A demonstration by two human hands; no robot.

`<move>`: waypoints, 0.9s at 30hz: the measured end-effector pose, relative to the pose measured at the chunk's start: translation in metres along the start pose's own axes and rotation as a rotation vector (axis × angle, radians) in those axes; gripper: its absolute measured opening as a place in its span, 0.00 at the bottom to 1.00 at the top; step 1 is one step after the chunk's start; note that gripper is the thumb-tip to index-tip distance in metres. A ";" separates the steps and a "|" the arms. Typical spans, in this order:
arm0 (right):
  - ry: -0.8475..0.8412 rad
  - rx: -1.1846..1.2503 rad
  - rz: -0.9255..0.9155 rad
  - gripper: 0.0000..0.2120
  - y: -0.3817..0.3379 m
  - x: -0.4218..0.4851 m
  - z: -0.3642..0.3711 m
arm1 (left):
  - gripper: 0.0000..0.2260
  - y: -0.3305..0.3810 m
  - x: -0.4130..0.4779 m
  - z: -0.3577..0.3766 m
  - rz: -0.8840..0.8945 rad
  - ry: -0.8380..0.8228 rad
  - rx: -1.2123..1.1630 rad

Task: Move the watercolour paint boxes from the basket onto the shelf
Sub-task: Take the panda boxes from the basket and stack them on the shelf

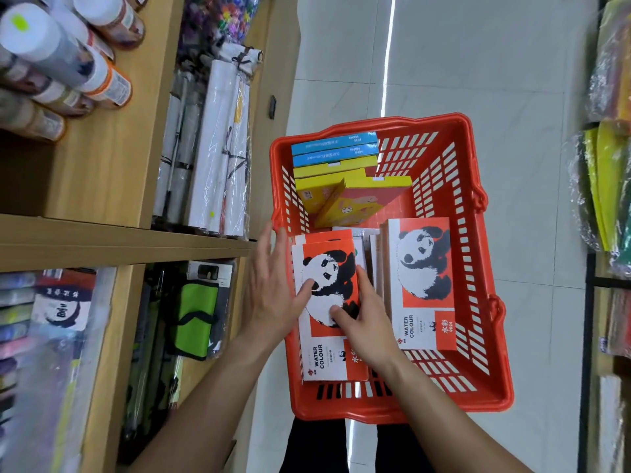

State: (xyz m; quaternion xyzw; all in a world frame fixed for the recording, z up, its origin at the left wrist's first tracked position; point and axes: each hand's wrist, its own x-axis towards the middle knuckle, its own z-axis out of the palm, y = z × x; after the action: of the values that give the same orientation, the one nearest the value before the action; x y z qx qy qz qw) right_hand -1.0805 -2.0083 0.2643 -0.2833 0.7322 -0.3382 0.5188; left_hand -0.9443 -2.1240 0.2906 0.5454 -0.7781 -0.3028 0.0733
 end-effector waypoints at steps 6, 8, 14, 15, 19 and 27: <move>-0.028 -0.026 0.130 0.47 -0.001 0.004 0.002 | 0.42 -0.015 0.000 0.014 -0.129 -0.065 -0.242; -0.026 -0.028 0.164 0.48 -0.002 0.008 0.001 | 0.43 -0.019 0.001 0.017 -0.116 -0.105 -0.259; -0.039 0.035 0.179 0.45 0.001 0.009 -0.001 | 0.43 -0.023 0.001 0.020 -0.099 -0.111 -0.266; -0.038 0.047 0.167 0.45 0.003 0.008 -0.002 | 0.42 -0.023 0.001 0.021 -0.102 -0.105 -0.270; -0.024 0.060 0.146 0.48 0.005 -0.001 0.000 | 0.39 -0.025 0.001 0.022 -0.106 -0.100 -0.313; -0.033 0.115 0.068 0.38 -0.016 -0.018 -0.013 | 0.34 -0.019 -0.001 0.010 -0.104 -0.079 -0.375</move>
State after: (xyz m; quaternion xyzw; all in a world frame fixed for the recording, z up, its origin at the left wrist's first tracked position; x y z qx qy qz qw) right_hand -1.0865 -2.0014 0.2897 -0.2335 0.7122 -0.3573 0.5573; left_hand -0.9327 -2.1232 0.2721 0.5494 -0.6811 -0.4670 0.1270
